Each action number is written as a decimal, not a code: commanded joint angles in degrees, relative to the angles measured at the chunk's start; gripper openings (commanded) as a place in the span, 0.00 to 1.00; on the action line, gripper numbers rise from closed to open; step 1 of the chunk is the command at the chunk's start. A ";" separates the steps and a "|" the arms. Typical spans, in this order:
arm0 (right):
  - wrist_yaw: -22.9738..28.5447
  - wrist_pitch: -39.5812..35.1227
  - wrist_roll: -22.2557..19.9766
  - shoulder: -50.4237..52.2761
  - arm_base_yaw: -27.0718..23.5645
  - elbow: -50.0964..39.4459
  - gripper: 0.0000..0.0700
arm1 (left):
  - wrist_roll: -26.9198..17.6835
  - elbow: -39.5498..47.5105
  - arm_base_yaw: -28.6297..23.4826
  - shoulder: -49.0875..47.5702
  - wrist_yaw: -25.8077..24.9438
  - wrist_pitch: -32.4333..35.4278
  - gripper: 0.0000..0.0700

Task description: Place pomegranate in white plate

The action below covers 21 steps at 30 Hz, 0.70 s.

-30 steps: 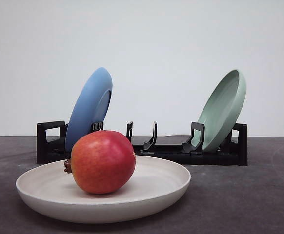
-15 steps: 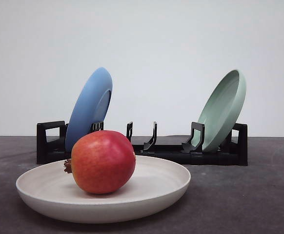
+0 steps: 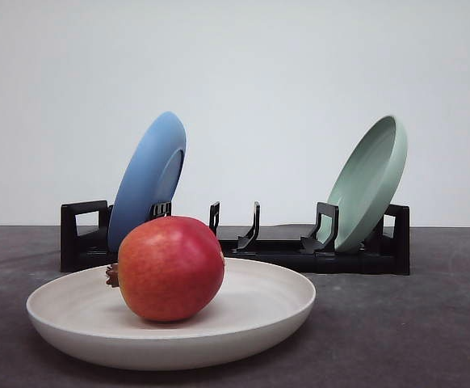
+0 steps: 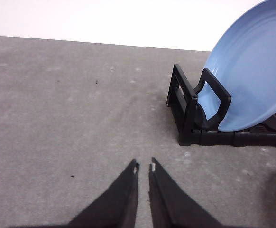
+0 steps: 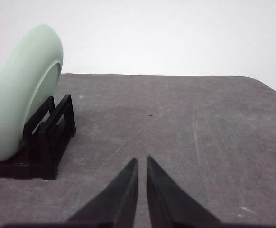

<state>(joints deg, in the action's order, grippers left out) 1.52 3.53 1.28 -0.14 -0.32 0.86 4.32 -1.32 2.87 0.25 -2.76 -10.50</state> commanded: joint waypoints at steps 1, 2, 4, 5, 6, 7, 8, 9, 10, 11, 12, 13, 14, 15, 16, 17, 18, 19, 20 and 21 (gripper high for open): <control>0.04 -0.57 -0.22 -0.07 0.07 -0.22 0.04 | 0.46 0.63 0.04 0.00 0.09 -0.13 0.03; 0.02 -0.57 -0.22 -0.07 0.07 -0.22 0.04 | 0.46 0.63 0.04 -0.01 0.09 -0.13 0.03; 0.02 -0.57 -0.22 -0.07 0.07 -0.22 0.04 | 0.47 0.63 0.04 -0.02 0.09 -0.13 0.03; 0.02 -0.57 -0.22 -0.07 0.07 -0.22 0.04 | 0.46 0.63 0.04 -0.01 0.09 -0.13 0.03; 0.03 -0.57 -0.22 -0.07 0.07 -0.22 0.04 | 0.46 0.63 0.04 -0.02 0.09 -0.13 0.03; 0.04 -0.57 -0.22 -0.07 0.07 -0.22 0.04 | 0.47 0.63 0.04 -0.02 0.09 -0.13 0.03; 0.04 -0.57 -0.22 -0.07 0.07 -0.22 0.04 | 0.47 0.63 0.04 -0.02 0.09 -0.13 0.03; 0.03 -0.57 -0.22 -0.07 0.09 -0.22 0.04 | 0.46 0.63 0.04 -0.02 0.09 -0.13 0.03; 0.04 -0.57 -0.22 -0.07 0.09 -0.22 0.04 | 0.46 0.63 0.04 -0.02 0.09 -0.13 0.03; 0.03 -0.57 -0.22 -0.07 0.08 -0.22 0.04 | 0.46 0.63 0.04 -0.02 0.09 -0.13 0.03; 0.04 -0.57 -0.22 -0.07 0.07 -0.22 0.04 | 0.46 0.63 0.04 -0.02 0.09 -0.13 0.03; 0.03 -0.57 -0.22 -0.07 0.07 -0.22 0.04 | 0.46 0.63 0.04 -0.02 0.09 -0.13 0.03; 0.04 -0.57 -0.22 -0.07 0.08 -0.22 0.04 | 0.46 0.63 0.04 -0.02 0.09 -0.13 0.03; 0.02 -0.57 -0.22 -0.07 0.07 -0.22 0.04 | 0.46 0.63 0.04 -0.01 0.09 -0.13 0.03; 0.02 -0.57 -0.22 -0.07 0.09 -0.22 0.04 | 0.46 0.63 0.04 -0.02 0.09 -0.13 0.03; 0.03 -0.57 -0.22 -0.07 0.09 -0.22 0.04 | 0.46 0.63 0.04 -0.02 0.09 -0.13 0.03; 0.04 -0.57 -0.22 -0.07 0.08 -0.22 0.04 | 0.46 0.63 0.04 -0.02 0.09 -0.13 0.03; 0.02 -0.57 -0.22 -0.07 0.07 -0.22 0.04 | 0.46 0.63 0.04 -0.02 0.09 -0.13 0.03; 0.02 -0.56 -0.22 -0.07 0.07 -0.22 0.04 | 0.46 0.63 0.04 -0.01 0.09 -0.13 0.03; 0.03 -0.55 -0.22 -0.07 0.07 -0.22 0.04 | 0.47 0.63 0.04 -0.02 0.08 -0.13 0.03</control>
<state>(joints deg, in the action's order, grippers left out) 1.52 3.53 1.26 -0.14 -0.32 0.86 4.32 -1.32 2.87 0.25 -2.76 -10.50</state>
